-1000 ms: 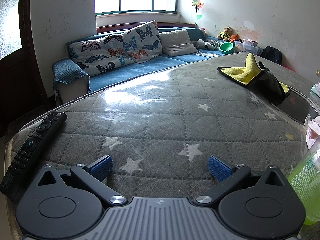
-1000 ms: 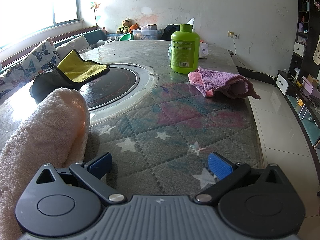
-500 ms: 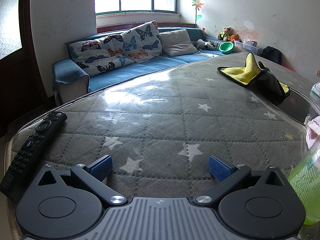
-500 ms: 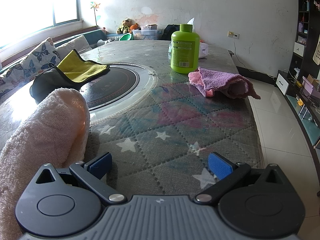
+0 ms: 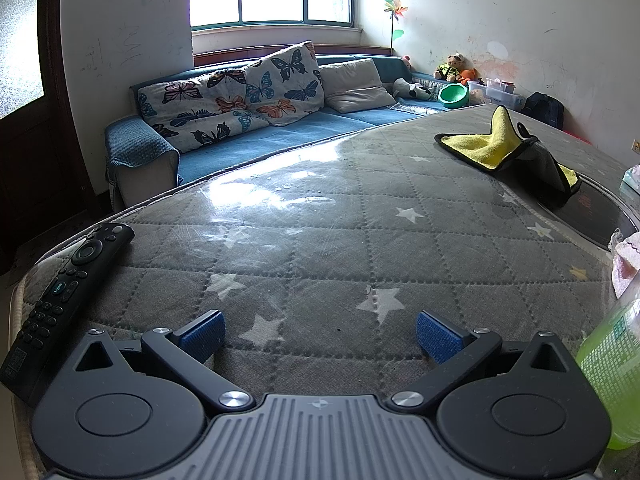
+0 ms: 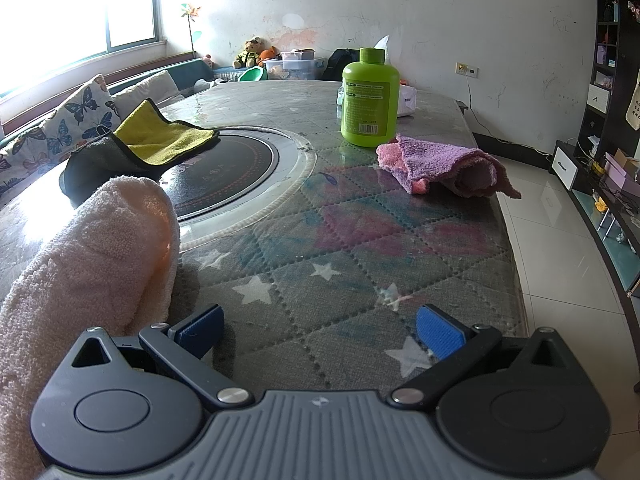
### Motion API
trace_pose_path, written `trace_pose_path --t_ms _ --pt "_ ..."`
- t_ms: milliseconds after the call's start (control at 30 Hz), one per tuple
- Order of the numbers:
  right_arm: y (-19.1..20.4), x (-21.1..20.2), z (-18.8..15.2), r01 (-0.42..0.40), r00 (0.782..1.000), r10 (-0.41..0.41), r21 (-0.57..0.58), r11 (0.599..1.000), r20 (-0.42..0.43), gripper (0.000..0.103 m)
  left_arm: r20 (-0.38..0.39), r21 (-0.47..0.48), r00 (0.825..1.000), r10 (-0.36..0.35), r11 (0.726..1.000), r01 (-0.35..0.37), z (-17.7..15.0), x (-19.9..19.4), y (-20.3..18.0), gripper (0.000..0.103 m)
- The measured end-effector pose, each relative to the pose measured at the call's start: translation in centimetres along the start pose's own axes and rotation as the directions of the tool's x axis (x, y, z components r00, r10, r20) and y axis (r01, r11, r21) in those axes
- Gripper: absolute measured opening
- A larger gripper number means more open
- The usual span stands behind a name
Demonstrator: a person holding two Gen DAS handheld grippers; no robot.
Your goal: Clean container
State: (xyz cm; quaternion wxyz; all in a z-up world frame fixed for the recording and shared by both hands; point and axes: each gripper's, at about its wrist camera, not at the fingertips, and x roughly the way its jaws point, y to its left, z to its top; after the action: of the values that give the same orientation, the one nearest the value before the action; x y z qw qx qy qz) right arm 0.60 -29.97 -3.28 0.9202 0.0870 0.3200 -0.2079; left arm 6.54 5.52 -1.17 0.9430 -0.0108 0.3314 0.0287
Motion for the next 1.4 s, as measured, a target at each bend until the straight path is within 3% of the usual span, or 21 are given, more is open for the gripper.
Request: trace_pose_path --t_ms 1400 --pt "-0.02 -0.01 -0.01 0.000 1.000 0.000 0.000 1.000 0.000 0.103 0.000 0.000 1.000 0.000 1.000 0.000 -0.01 -0.01 -0.01 0.103"
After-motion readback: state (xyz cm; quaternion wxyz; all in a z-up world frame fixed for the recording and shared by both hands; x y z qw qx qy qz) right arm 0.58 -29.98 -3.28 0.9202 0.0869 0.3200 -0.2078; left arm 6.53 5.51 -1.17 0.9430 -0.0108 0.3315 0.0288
